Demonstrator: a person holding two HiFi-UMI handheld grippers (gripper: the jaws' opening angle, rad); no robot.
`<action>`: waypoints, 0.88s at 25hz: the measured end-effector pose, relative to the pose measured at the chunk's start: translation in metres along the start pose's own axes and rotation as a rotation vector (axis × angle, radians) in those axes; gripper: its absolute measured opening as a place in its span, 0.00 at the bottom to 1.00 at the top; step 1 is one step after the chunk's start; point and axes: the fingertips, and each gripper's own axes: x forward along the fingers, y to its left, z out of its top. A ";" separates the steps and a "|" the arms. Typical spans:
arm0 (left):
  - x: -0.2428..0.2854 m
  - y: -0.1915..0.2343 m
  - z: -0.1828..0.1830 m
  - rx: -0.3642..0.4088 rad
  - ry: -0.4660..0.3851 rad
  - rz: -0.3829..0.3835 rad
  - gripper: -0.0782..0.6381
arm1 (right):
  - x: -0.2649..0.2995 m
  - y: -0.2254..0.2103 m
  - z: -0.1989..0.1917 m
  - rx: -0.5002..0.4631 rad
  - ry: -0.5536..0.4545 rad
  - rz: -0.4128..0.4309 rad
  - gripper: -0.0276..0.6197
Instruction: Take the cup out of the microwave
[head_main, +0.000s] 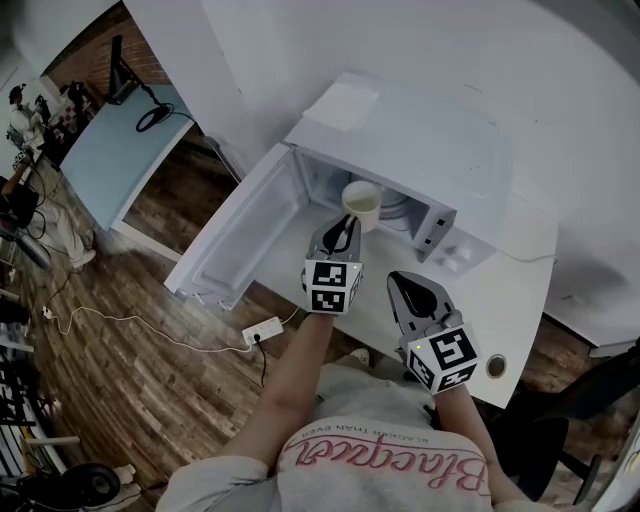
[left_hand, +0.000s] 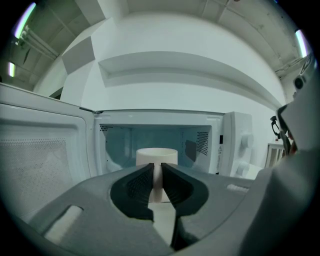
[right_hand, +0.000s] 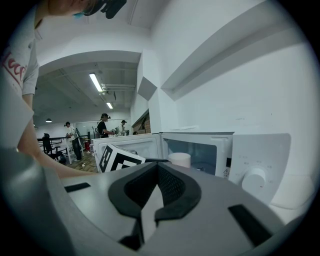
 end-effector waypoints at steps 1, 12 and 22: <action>-0.002 0.000 0.000 0.000 0.000 0.001 0.18 | -0.001 0.001 0.000 0.002 -0.001 0.000 0.06; -0.032 -0.009 0.002 -0.004 -0.012 0.006 0.18 | -0.011 0.011 0.002 0.001 -0.004 0.013 0.06; -0.062 -0.022 0.006 -0.016 -0.032 0.030 0.18 | -0.025 0.017 0.001 -0.002 0.001 0.045 0.06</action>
